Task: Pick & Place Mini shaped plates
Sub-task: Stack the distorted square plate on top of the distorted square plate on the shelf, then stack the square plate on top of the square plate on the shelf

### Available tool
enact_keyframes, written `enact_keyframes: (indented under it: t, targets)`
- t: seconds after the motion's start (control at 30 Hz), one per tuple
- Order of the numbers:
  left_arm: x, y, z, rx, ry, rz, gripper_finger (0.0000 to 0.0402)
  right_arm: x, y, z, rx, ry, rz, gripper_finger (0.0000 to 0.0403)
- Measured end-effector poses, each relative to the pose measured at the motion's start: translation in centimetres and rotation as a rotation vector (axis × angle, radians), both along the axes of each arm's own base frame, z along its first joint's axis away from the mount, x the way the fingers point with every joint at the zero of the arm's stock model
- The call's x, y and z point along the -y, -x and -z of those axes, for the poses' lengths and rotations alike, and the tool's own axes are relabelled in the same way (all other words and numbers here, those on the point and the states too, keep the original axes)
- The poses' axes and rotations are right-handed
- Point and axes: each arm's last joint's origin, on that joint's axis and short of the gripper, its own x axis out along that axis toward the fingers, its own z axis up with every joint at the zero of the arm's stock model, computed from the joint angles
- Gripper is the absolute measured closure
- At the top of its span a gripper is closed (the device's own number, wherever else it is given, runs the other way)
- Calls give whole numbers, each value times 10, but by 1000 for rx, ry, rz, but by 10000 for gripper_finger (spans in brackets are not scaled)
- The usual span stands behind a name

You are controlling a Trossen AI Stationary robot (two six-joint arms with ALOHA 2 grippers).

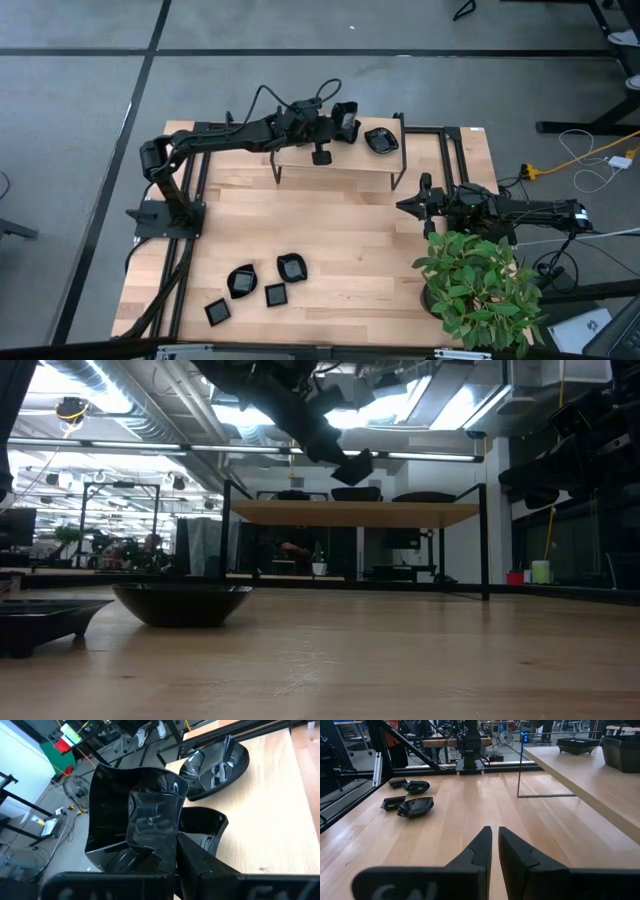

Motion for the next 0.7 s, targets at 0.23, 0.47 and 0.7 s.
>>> enact_keyframes:
  t: [0.23, 0.47, 0.7]
  targets:
    - [0, 0, 1, -10, 9, -2, 385, 0, 0, 0, 0, 0, 0, 369]
    - [0, 1, 2, -3, 46, -35, 346, 0, 0, 0, 0, 0, 0, 369]
    - [0, 1, 2, 22, 77, -85, 310, 0, 0, 0, 0, 0, 0, 369]
